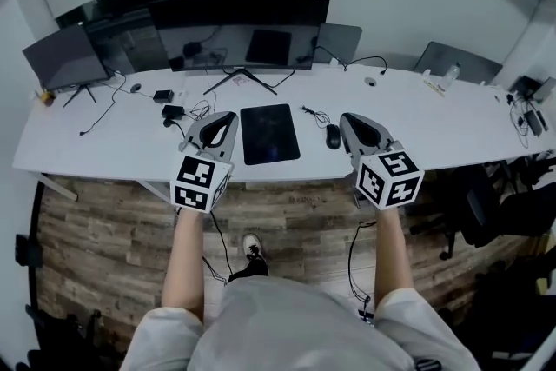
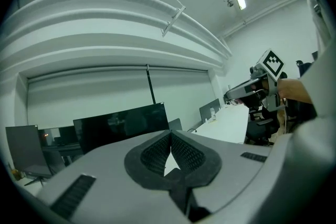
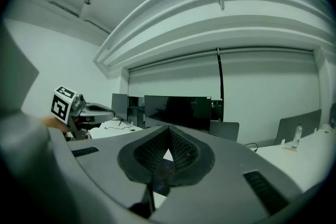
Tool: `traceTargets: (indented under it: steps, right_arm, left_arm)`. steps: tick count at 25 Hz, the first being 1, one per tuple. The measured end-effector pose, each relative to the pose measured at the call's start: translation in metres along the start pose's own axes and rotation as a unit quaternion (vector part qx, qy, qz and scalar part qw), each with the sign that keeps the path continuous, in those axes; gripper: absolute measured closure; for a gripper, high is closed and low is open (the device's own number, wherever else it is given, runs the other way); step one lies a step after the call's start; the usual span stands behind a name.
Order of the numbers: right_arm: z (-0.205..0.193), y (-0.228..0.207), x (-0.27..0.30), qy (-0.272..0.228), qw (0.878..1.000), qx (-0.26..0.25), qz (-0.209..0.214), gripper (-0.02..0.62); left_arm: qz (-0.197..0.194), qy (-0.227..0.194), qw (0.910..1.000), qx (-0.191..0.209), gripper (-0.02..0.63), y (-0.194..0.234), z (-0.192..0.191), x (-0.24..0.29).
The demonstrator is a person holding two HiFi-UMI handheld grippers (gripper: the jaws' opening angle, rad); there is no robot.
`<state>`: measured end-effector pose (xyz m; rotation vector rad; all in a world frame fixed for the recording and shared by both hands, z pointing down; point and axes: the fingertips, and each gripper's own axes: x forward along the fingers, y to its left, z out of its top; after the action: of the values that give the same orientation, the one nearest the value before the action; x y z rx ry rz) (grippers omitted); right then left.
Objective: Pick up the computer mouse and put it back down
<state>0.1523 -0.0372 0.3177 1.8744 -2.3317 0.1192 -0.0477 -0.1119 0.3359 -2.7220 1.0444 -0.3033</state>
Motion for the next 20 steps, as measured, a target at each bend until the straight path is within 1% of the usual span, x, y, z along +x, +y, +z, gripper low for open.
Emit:
traceTargets:
  steps: [2,5,7,11,14,16,18,20]
  right_arm:
    - [0.005,-0.011,0.028,0.005,1.000,0.006,-0.014,0.583]
    - [0.009,-0.031,0.061,0.012,0.998,-0.019,-0.056,0.583]
    - [0.006,-0.043,0.081,0.024,0.997,-0.021,-0.070,0.583]
    - [-0.011,-0.067,0.115,0.061,0.994,-0.012,-0.093,0.583]
    - [-0.026,-0.085,0.129,0.082,0.990,-0.013,-0.113,0.583]
    - [-0.038,-0.094,0.136,0.092,0.990,0.000,-0.108,0.583]
    - [-0.050,-0.102,0.143,0.090,0.992,0.031,-0.084,0.583]
    - [-0.065,-0.114,0.152,0.090,0.991,0.065,-0.069,0.581]
  left_arm:
    - [-0.009,-0.001,1.0000,-0.002,0.588,0.022,-0.001,0.025]
    - [-0.026,-0.002,0.9996,-0.004,0.588,0.048,-0.004,0.063]
    - [-0.039,0.000,0.9992,-0.006,0.589,0.059,-0.009,0.086]
    - [-0.059,0.003,0.9981,-0.017,0.589,0.075,-0.020,0.124]
    - [-0.074,0.013,0.9968,-0.027,0.588,0.075,-0.034,0.149]
    - [-0.084,0.022,0.9953,-0.042,0.588,0.072,-0.046,0.166]
    - [-0.091,0.032,0.9935,-0.060,0.588,0.068,-0.058,0.181]
    - [-0.094,0.044,0.9917,-0.075,0.588,0.063,-0.071,0.195]
